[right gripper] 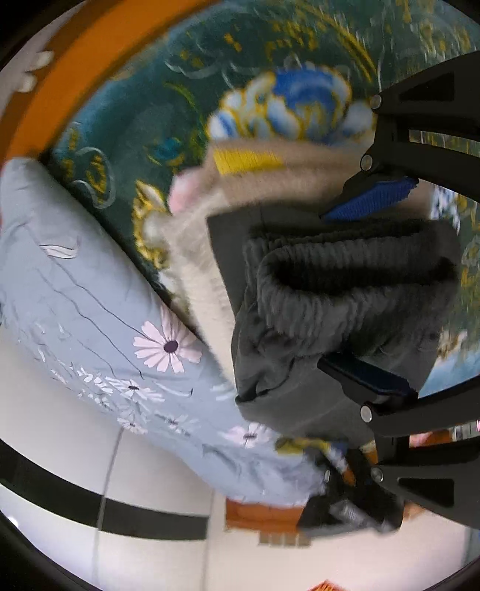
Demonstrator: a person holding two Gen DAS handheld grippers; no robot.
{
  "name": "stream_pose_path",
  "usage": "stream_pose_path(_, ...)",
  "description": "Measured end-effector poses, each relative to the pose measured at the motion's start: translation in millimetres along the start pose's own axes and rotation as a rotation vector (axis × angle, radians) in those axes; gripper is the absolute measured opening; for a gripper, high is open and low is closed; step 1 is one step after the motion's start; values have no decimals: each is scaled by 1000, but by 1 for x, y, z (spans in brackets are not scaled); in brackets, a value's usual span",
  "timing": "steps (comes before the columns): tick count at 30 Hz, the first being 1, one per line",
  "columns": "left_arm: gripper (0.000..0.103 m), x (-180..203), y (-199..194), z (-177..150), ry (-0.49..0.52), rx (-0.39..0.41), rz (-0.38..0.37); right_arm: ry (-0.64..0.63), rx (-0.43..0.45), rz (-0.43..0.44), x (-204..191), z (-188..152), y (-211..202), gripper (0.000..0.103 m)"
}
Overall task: Fold clothes
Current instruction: 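Lower the sweatpants onto the beige sweater and open both grippers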
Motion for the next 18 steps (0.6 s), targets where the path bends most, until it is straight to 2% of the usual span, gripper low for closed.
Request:
stream_pose_path(4, 66, 26, -19, -7, 90, 16, -12, 36, 143, -31, -2, 6, -32, 75)
stream_pose_path(6, 66, 40, -22, -16, 138, 18, -24, 1, 184, 3, -17, 1, -49, 75)
stream_pose_path(9, 66, 50, -14, -32, 172, -5, -31, -134, 155, 61, -45, -27, -55, 75)
stream_pose_path(12, 66, 38, 7, -41, 150, -56, 9, -261, 96, 31, -60, -52, -37, 75)
stream_pose_path(15, 66, 28, 21, -43, 129, -74, 33, -264, 78, -51, -54, -50, -10, 75)
stream_pose_path(18, 66, 21, 32, -38, 113, -80, 32, -231, 72, -84, -47, -40, 12, 77)
Point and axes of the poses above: each gripper's, at about its wrist camera, not at the fingertips, and y roughly the way its jaws point, x to its right, z to its top, the point moved 4 cm from there along y, roughly the way its jaws point, and after that the axes turned 15 degrees about y, right-handed, at the moved point
